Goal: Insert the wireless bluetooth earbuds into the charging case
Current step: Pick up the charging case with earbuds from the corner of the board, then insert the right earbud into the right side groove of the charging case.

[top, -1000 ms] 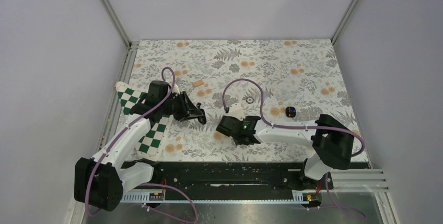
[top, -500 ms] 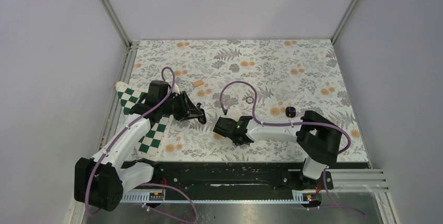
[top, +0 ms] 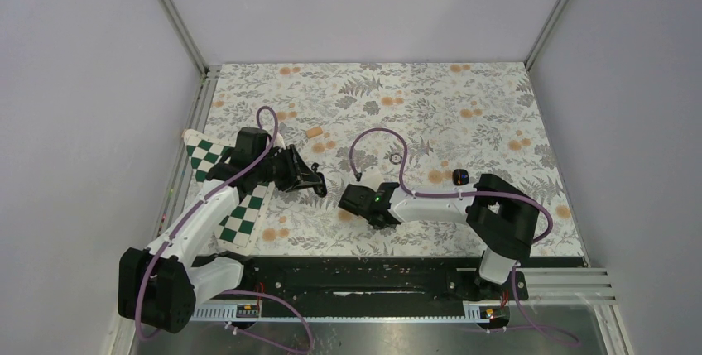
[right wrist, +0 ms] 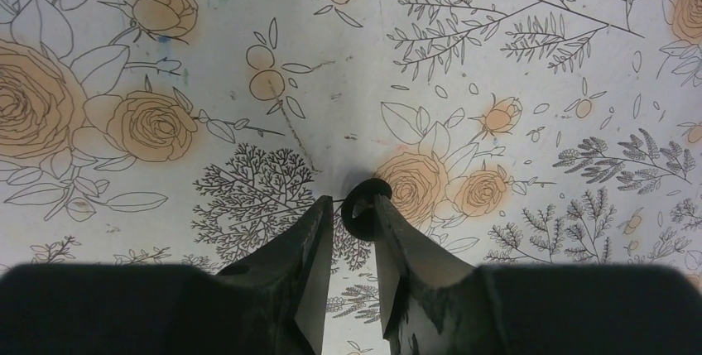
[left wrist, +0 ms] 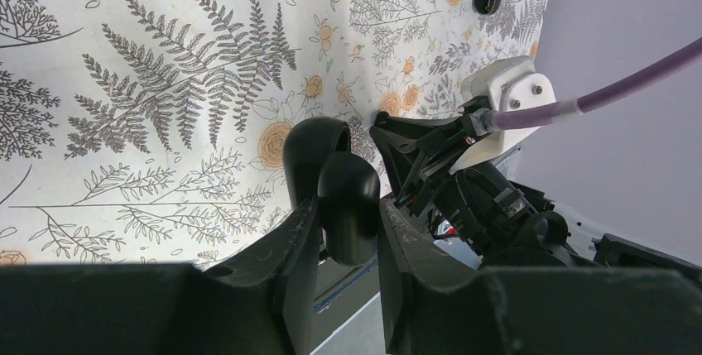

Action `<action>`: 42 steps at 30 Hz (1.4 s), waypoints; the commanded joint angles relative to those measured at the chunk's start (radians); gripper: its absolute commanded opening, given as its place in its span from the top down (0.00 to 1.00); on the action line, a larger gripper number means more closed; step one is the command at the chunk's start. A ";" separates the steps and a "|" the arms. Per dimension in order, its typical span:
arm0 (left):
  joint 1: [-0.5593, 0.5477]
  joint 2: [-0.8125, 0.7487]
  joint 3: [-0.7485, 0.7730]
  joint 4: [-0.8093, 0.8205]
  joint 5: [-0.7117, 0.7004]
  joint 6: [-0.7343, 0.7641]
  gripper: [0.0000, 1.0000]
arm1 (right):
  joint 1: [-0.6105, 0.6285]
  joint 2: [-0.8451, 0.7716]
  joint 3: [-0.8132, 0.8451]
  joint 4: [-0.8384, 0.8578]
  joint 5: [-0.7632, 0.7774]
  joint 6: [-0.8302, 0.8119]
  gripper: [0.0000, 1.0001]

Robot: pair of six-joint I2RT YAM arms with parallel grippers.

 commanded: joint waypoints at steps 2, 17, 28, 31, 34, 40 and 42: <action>-0.003 0.003 0.044 0.032 -0.009 0.012 1.00 | -0.020 0.011 -0.025 0.000 0.012 0.038 0.69; -0.003 0.010 0.044 0.040 -0.010 0.009 1.00 | -0.032 -0.007 -0.026 -0.017 0.047 0.048 0.80; -0.002 0.016 0.038 0.049 -0.006 0.006 1.00 | -0.040 -0.067 -0.030 -0.026 0.046 0.049 0.78; -0.003 0.014 0.038 0.049 -0.005 0.006 1.00 | -0.043 -0.065 -0.028 -0.027 0.044 0.050 0.88; -0.002 0.012 0.036 0.049 -0.004 0.006 1.00 | -0.042 -0.063 -0.027 -0.026 0.042 0.055 1.00; -0.002 0.013 0.033 0.049 -0.003 0.010 1.00 | -0.048 -0.125 -0.051 -0.009 0.006 0.066 1.00; -0.003 0.016 0.036 0.049 0.006 0.017 1.00 | -0.066 -0.200 -0.095 0.035 -0.053 0.061 1.00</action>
